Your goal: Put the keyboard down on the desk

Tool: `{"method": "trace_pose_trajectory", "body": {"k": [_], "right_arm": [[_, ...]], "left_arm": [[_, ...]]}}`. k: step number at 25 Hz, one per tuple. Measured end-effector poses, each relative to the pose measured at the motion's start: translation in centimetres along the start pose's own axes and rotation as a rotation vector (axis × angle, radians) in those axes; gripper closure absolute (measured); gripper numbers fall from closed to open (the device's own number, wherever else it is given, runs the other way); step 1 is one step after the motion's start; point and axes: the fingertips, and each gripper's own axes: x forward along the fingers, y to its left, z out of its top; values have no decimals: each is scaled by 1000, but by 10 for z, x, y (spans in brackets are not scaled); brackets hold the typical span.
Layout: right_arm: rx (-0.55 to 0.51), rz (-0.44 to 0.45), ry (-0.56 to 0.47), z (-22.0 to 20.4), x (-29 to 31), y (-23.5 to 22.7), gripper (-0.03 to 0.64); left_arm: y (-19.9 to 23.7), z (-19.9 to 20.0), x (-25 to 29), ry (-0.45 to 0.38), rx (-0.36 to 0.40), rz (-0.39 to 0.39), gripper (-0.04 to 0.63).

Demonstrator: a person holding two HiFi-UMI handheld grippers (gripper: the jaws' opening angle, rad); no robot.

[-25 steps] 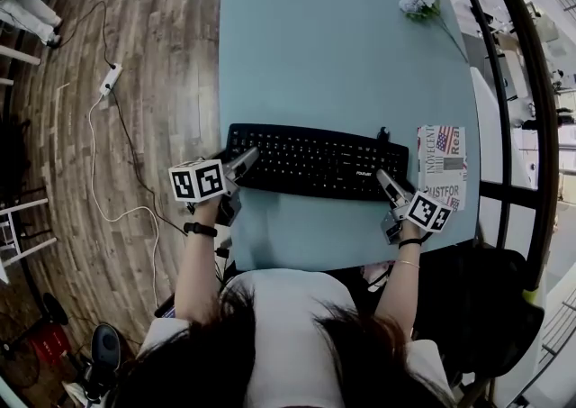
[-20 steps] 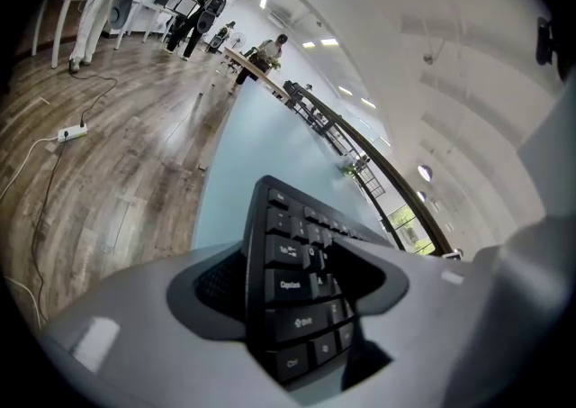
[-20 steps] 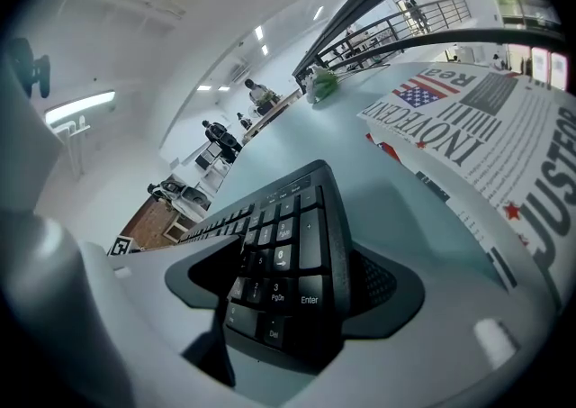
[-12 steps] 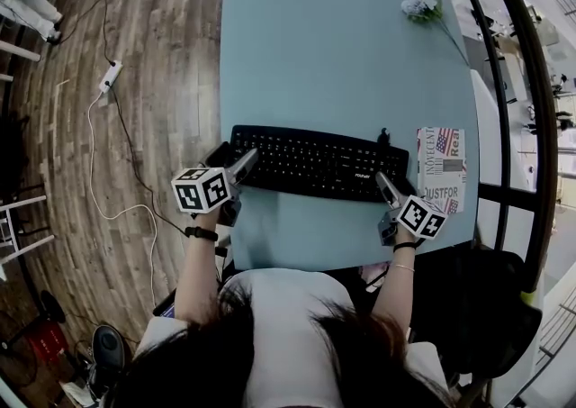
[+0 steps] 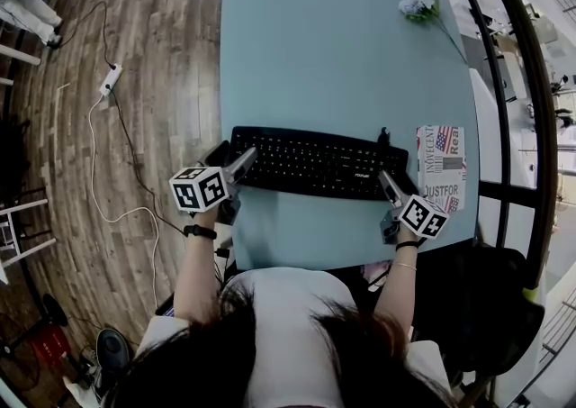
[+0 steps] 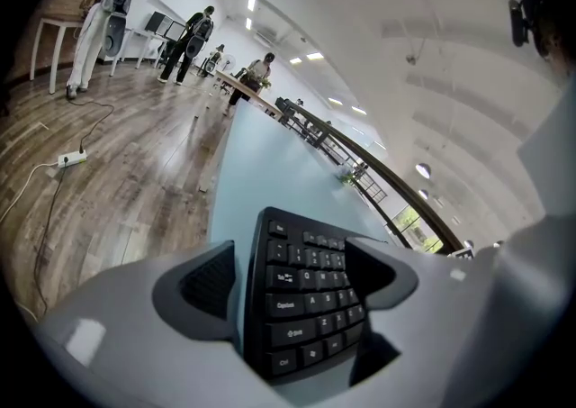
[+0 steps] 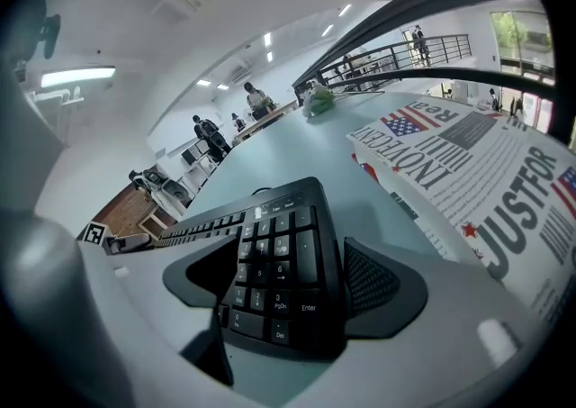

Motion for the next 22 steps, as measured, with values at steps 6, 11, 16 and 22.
{"method": "trace_pose_trajectory", "body": {"k": [6,11,16,22], "right_arm": [[-42,-28,-34,7,-7,2,273],[-85,-44,-89,21,-16,10,274],[-158,-37,-145,36,-31,32,275],[-240,-2,-195,46,-53,66,276]], "left_arm": [[-4,12,-6,-39,47,8,184],[-15,24,-12,-59,110,10,184],[-31,36,-23,-99,170,3,185],[-51,48,-49,-147,230,-7,186]]}}
